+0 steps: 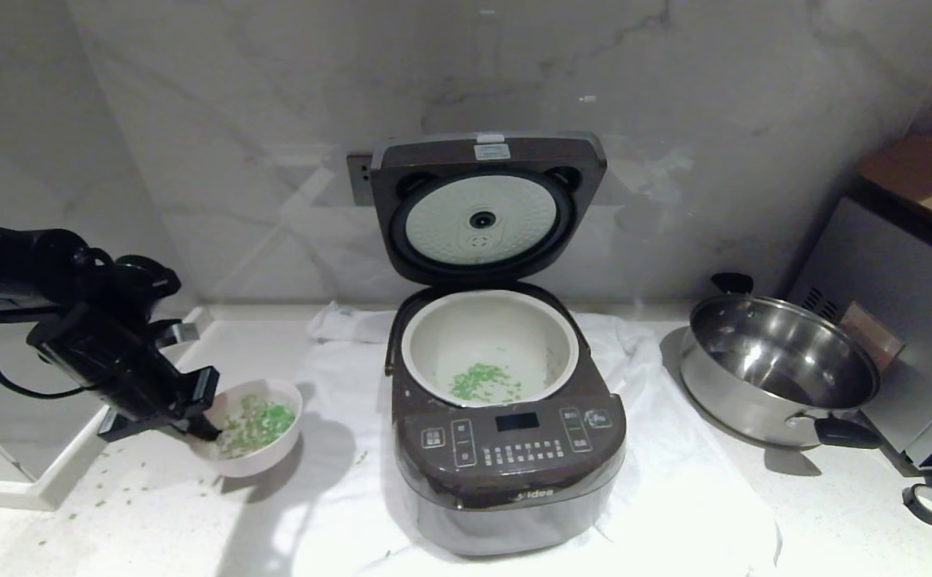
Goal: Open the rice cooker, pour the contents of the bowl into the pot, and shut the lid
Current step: Pour the water from the bowl into the rice cooker
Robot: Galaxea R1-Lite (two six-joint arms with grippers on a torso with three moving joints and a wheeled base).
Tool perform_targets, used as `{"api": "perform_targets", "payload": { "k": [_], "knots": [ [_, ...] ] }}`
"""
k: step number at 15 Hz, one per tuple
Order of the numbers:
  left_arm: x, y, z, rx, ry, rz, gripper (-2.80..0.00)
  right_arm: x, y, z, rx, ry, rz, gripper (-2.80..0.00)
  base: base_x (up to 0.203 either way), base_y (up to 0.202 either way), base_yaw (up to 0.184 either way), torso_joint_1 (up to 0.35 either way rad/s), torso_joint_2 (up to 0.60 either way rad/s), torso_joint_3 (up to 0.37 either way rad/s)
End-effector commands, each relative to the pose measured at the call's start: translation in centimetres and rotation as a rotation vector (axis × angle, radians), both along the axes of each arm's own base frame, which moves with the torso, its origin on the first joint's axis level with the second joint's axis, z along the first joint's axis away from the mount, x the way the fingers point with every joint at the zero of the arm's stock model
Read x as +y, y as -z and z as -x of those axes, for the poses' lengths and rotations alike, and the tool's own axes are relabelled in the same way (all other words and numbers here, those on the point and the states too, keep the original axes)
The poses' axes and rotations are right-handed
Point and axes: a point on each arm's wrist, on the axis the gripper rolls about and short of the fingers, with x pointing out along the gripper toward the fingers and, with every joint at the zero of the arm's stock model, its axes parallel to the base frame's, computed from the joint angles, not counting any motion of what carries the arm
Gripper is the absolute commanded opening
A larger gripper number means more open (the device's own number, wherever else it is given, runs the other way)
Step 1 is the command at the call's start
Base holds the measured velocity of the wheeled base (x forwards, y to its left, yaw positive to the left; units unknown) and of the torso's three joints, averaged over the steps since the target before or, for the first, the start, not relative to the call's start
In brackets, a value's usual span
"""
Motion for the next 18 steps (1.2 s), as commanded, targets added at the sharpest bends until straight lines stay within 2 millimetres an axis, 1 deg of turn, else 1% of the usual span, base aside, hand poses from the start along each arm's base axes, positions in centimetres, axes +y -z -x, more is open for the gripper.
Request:
{"api": "perform_targets", "payload": {
  "k": [1, 9, 12, 15, 18],
  "knots": [
    [-0.3, -0.7, -0.7, -0.006, 0.013, 0.015, -2.8, 0.0, 0.0, 0.0, 0.0, 0.0, 0.0, -2.8, 0.0, 0.0, 0.0, 0.0, 0.0, 0.0],
    [-1.7, -4.6, -2.5, -0.02, 0.059, 0.059, -2.8, 0.0, 0.0, 0.0, 0.0, 0.0, 0.0, -2.8, 0.0, 0.0, 0.0, 0.0, 0.0, 0.0],
    [-2.9, -5.5, -2.6, -0.037, 0.072, 0.063, -2.8, 0.0, 0.0, 0.0, 0.0, 0.0, 0.0, -2.8, 0.0, 0.0, 0.0, 0.0, 0.0, 0.0],
    [-3.6, -6.5, -2.5, -0.046, 0.087, 0.064, -2.8, 0.0, 0.0, 0.0, 0.0, 0.0, 0.0, -2.8, 0.0, 0.0, 0.0, 0.0, 0.0, 0.0],
    [-4.9, -7.0, -2.4, -0.058, 0.106, 0.069, -2.8, 0.0, 0.0, 0.0, 0.0, 0.0, 0.0, -2.8, 0.0, 0.0, 0.0, 0.0, 0.0, 0.0]
  ]
}}
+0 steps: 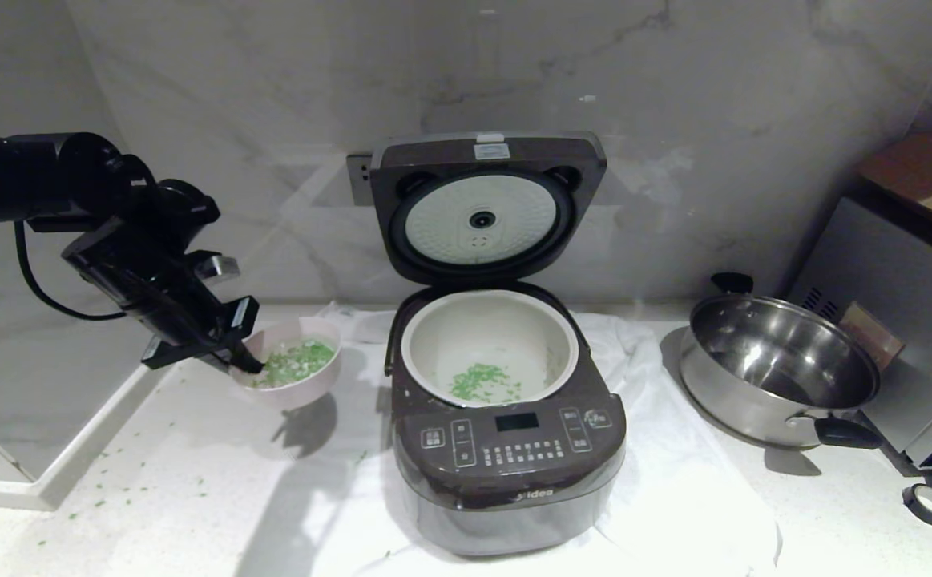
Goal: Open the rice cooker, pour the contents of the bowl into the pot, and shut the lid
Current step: Pour the water from the bowl into the rice cooker
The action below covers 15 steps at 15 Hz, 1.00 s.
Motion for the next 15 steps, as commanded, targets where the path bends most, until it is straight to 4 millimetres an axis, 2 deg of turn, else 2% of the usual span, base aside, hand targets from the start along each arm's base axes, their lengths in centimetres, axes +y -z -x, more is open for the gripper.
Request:
{"api": "perform_targets", "payload": {
  "k": [1, 7, 11, 15],
  "knots": [
    [-1.1, -0.5, 0.4, -0.008, 0.023, 0.005, -2.8, 0.0, 0.0, 0.0, 0.0, 0.0, 0.0, -2.8, 0.0, 0.0, 0.0, 0.0, 0.0, 0.0],
    [-4.4, -2.3, 1.1, -0.035, 0.08, 0.02, -2.8, 0.0, 0.0, 0.0, 0.0, 0.0, 0.0, -2.8, 0.0, 0.0, 0.0, 0.0, 0.0, 0.0],
    [-7.1, -1.5, 0.7, -0.03, 0.095, 0.038, -2.8, 0.0, 0.0, 0.0, 0.0, 0.0, 0.0, -2.8, 0.0, 0.0, 0.0, 0.0, 0.0, 0.0],
    [-8.8, -0.7, 0.4, -0.01, 0.093, 0.049, -2.8, 0.0, 0.0, 0.0, 0.0, 0.0, 0.0, -2.8, 0.0, 0.0, 0.0, 0.0, 0.0, 0.0]
  ]
}}
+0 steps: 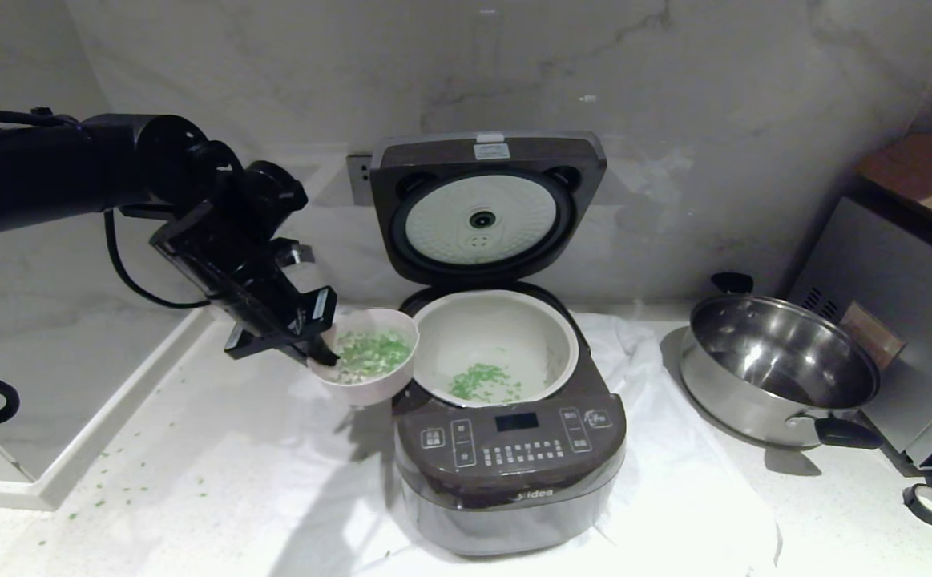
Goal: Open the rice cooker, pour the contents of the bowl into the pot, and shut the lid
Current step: Pour the water from the bowl into the rice cooker
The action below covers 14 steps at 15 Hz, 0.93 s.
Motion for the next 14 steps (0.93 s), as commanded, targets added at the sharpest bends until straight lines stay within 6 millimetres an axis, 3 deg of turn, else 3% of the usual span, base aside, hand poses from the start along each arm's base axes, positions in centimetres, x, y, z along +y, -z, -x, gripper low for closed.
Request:
{"api": "perform_targets", "payload": {
  "k": [1, 9, 14],
  "knots": [
    [-0.8, 0.5, -0.4, 0.01, -0.026, 0.015, -2.8, 0.0, 0.0, 0.0, 0.0, 0.0, 0.0, -2.8, 0.0, 0.0, 0.0, 0.0, 0.0, 0.0],
    [-1.4, 1.0, -1.5, -0.021, -0.073, 0.046, -2.8, 0.0, 0.0, 0.0, 0.0, 0.0, 0.0, -2.8, 0.0, 0.0, 0.0, 0.0, 0.0, 0.0],
    [-3.3, 1.5, -1.8, -0.029, -0.082, 0.073, -2.8, 0.0, 0.0, 0.0, 0.0, 0.0, 0.0, -2.8, 0.0, 0.0, 0.0, 0.0, 0.0, 0.0]
  ]
}}
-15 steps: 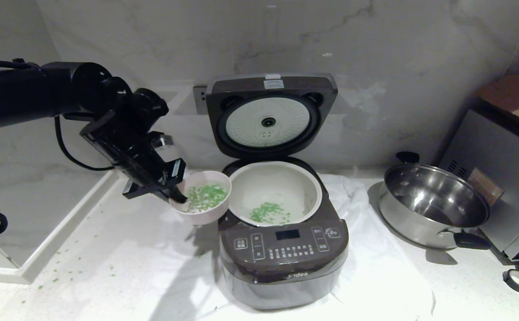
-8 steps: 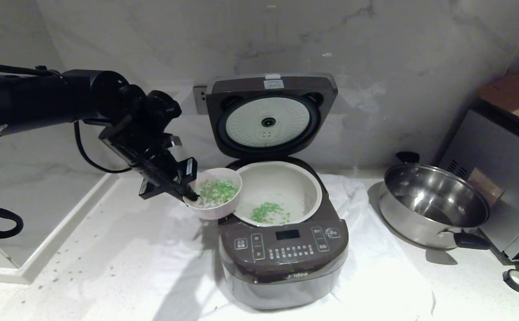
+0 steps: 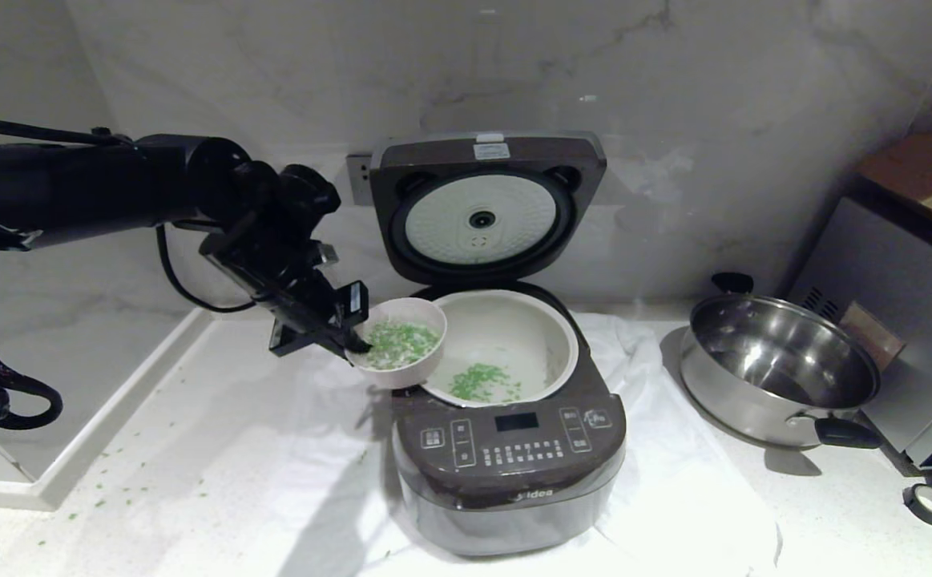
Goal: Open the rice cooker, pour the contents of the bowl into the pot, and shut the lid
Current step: Pour the water from the bowl into the rice cooker
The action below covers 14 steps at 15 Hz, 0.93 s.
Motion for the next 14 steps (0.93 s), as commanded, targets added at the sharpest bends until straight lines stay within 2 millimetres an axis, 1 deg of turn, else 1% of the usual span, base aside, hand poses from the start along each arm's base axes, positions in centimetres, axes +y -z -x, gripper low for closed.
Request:
{"api": "perform_targets", "payload": {
  "k": [1, 3, 6, 9, 11, 14],
  "knots": [
    [-0.9, 0.5, -0.3, 0.006, -0.006, 0.01, -2.8, 0.0, 0.0, 0.0, 0.0, 0.0, 0.0, -2.8, 0.0, 0.0, 0.0, 0.0, 0.0, 0.0],
    [-1.3, 0.9, -0.4, 0.014, -0.007, 0.012, -2.8, 0.0, 0.0, 0.0, 0.0, 0.0, 0.0, -2.8, 0.0, 0.0, 0.0, 0.0, 0.0, 0.0],
    [-2.2, 0.9, -0.8, -0.011, -0.035, 0.047, -2.8, 0.0, 0.0, 0.0, 0.0, 0.0, 0.0, -2.8, 0.0, 0.0, 0.0, 0.0, 0.0, 0.0],
    [-3.8, 0.9, -0.4, -0.028, 0.0, 0.058, -2.8, 0.0, 0.0, 0.0, 0.0, 0.0, 0.0, -2.8, 0.0, 0.0, 0.0, 0.0, 0.0, 0.0],
    [-5.0, 1.4, -0.6, -0.04, -0.004, 0.067, -2.8, 0.0, 0.0, 0.0, 0.0, 0.0, 0.0, -2.8, 0.0, 0.0, 0.0, 0.0, 0.0, 0.0],
    [-6.0, 1.7, -0.4, -0.045, 0.012, 0.069, -2.8, 0.0, 0.0, 0.0, 0.0, 0.0, 0.0, -2.8, 0.0, 0.0, 0.0, 0.0, 0.0, 0.0]
  ]
}}
